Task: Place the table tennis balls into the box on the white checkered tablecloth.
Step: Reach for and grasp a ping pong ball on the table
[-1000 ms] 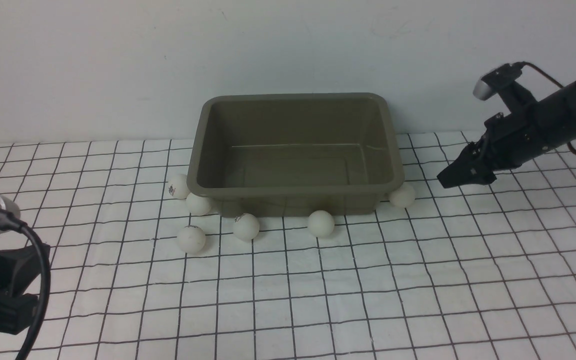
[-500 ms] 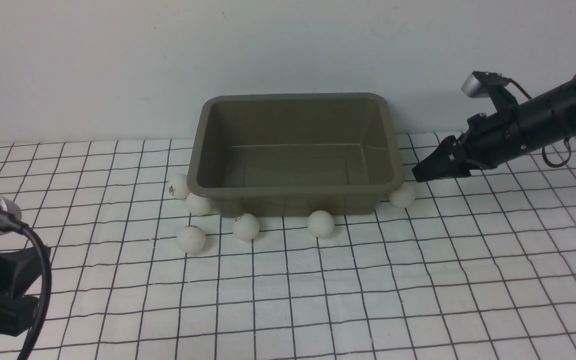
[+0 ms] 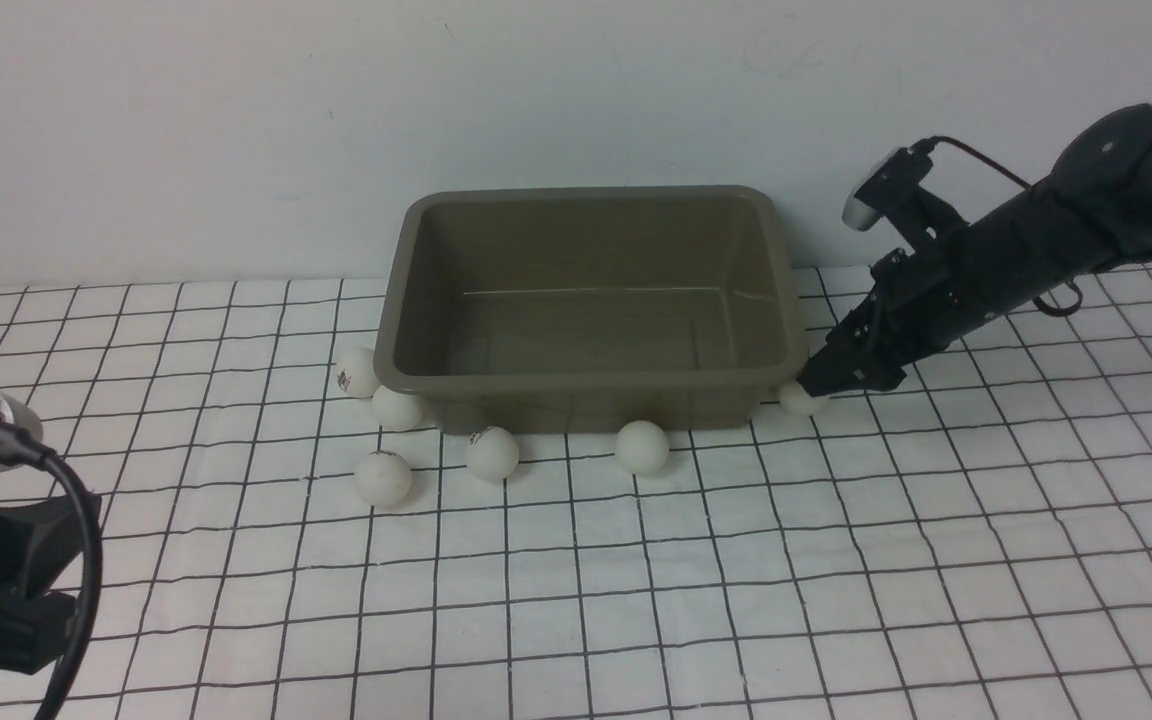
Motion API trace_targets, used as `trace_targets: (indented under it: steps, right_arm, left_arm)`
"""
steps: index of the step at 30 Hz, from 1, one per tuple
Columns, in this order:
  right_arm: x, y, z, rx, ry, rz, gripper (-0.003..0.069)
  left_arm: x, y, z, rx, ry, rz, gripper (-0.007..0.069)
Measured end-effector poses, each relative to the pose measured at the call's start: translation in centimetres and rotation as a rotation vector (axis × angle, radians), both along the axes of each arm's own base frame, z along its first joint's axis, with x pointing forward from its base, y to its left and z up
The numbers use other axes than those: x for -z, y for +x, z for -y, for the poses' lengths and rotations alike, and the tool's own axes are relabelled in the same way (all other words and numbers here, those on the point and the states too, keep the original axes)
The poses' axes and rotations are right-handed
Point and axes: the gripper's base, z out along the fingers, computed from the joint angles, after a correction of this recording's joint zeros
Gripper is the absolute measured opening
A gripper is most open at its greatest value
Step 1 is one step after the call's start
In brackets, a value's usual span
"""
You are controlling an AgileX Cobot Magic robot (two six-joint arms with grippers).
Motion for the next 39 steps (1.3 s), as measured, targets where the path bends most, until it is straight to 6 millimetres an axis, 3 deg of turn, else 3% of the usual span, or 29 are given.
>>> trace_targets:
  steps: [9,16,31,39]
  right_arm:
    - [0.3,0.4,0.2,0.023,-0.015,0.033,0.0441]
    - [1.8,0.7,0.2,0.017,-0.024,0.011,0.0441]
    - [1.8,1.0,0.1,0.024,-0.017,0.049,0.0441]
    - [2.2,0.9,-0.9,0.008,-0.009,0.037,0.0441]
  left_arm:
    - [0.1,-0.1,0.0,0.003,0.000,-0.009,0.0395]
    - [0.1,-0.1,0.0,0.004,0.000,-0.012,0.0395]
    - [0.1,-0.1,0.0,0.005,0.000,-0.015,0.0395]
    - [0.1,-0.1,0.0,0.005,0.000,-0.015,0.0395]
